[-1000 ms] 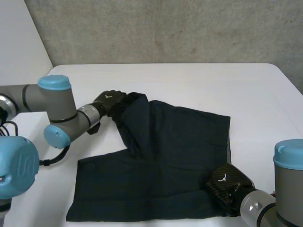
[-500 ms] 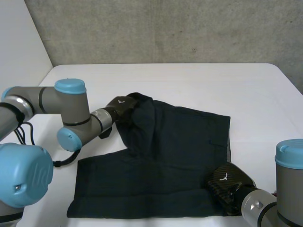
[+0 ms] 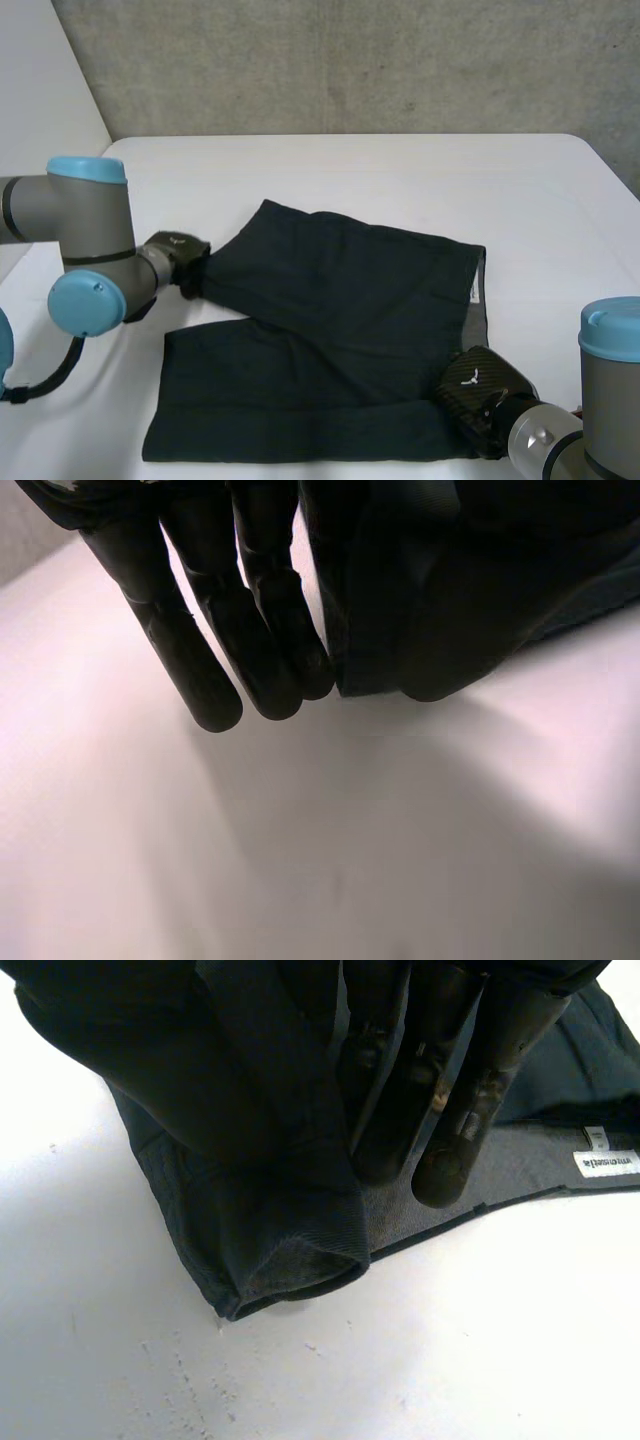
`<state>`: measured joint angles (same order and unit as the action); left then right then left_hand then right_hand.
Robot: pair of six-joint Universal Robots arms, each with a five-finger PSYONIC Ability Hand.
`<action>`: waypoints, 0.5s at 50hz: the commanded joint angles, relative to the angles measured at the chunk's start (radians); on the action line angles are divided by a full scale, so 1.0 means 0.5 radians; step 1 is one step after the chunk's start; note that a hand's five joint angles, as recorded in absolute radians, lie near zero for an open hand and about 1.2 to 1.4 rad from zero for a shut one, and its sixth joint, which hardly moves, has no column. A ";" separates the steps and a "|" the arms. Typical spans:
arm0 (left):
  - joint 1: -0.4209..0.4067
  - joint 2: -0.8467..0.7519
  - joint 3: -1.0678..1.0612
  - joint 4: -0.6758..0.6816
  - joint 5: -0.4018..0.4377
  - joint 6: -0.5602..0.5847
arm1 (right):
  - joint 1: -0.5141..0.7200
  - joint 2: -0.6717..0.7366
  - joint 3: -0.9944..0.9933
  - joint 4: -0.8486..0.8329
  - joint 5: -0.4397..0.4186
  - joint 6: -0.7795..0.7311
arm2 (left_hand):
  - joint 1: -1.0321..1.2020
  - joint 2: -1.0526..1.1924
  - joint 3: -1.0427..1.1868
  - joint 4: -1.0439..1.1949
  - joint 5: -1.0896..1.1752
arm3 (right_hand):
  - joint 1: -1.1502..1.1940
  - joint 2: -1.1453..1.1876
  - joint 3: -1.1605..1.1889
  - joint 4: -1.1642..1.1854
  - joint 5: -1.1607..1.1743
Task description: Fold the shorts.
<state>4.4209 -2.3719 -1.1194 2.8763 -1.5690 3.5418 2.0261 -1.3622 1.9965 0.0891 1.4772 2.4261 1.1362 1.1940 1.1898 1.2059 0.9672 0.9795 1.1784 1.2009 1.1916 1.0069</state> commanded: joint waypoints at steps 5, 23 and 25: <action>0.018 0.083 -0.179 0.009 -0.025 -0.027 | 0.001 0.000 0.002 0.000 0.000 0.001 | 0.520 0.405 0.413 0.381 0.509 | 0.834 0.436 0.391 0.409 0.430; 0.138 0.838 -0.684 0.043 0.012 -0.138 | -0.021 -0.006 -0.023 -0.040 0.000 0.124 | -1.570 -1.685 -1.677 -1.709 -1.581 | 0.834 0.436 0.391 0.409 0.430; 0.135 0.994 -0.875 0.034 0.070 -0.138 | -0.021 -0.006 -0.044 -0.043 0.000 0.207 | -1.558 -1.673 -1.665 -1.697 -1.569 | 0.834 0.436 0.391 0.409 0.430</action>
<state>4.4582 -2.0653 -1.3414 2.8940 -1.5731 3.4690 2.0176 -1.3649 1.9927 0.0750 1.4786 2.4464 0.3102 0.3050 0.3100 0.3015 0.1226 0.9795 1.1784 1.2009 1.1916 1.0077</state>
